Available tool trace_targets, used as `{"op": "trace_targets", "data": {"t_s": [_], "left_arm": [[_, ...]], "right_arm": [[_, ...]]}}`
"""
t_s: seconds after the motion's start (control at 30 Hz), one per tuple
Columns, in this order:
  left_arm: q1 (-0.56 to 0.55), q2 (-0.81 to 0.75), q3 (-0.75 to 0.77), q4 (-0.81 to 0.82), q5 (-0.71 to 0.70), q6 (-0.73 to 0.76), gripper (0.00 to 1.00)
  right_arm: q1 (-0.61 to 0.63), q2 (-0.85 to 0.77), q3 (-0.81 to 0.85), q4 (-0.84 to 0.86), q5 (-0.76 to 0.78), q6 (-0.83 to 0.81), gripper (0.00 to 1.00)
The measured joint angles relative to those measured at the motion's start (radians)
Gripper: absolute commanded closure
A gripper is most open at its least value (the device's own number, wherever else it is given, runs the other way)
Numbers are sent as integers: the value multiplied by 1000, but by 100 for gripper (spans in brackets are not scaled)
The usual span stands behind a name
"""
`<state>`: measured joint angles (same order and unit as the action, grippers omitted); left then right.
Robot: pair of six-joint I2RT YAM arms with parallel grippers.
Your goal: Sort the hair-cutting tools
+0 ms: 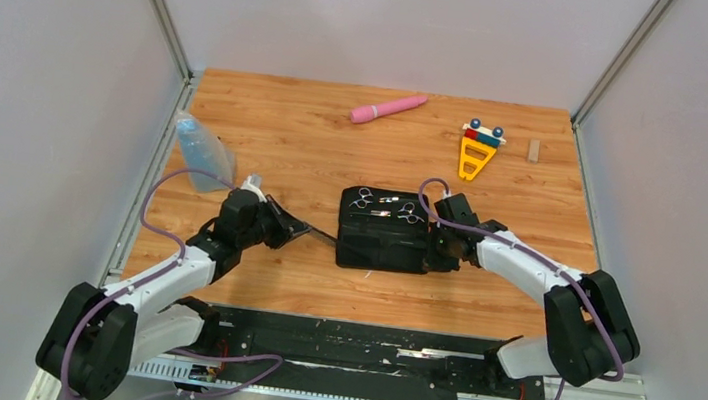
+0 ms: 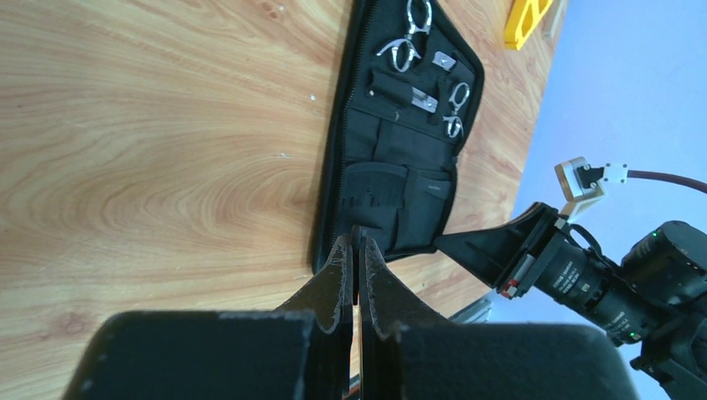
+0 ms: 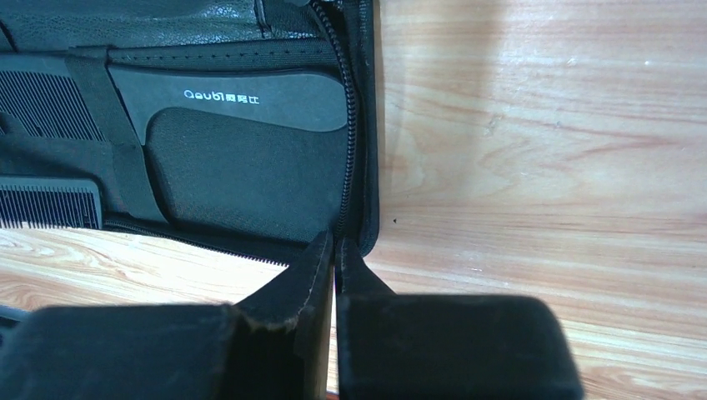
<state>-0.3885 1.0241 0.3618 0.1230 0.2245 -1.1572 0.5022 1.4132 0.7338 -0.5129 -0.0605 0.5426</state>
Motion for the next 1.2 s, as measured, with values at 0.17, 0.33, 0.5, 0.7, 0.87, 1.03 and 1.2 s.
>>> {"op": "trace_targets", "data": {"t_s": [0.17, 0.33, 0.5, 0.7, 0.87, 1.03, 1.2], "left_arm": [[-10, -39, -23, -2, -52, 0, 100], [-11, -101, -28, -10, -109, 2, 100], [-12, -108, -38, -8, -137, 3, 100], [-57, -82, -40, -8, -149, 2, 100], [-114, -84, -39, -30, -160, 0, 100], [-158, -89, -39, -48, -206, -10, 100], [-220, -76, -39, -34, -284, -28, 100]], "right_arm": [[0, 7, 0, 2, -6, 6, 100], [0, 7, 0, 3, -14, 6, 100], [0, 7, 0, 7, -35, 6, 100], [-1, 13, 0, 11, -56, 6, 100], [-1, 13, 0, 11, -65, 6, 100], [-1, 13, 0, 11, -71, 6, 100], [-2, 13, 0, 12, -74, 6, 100]]}}
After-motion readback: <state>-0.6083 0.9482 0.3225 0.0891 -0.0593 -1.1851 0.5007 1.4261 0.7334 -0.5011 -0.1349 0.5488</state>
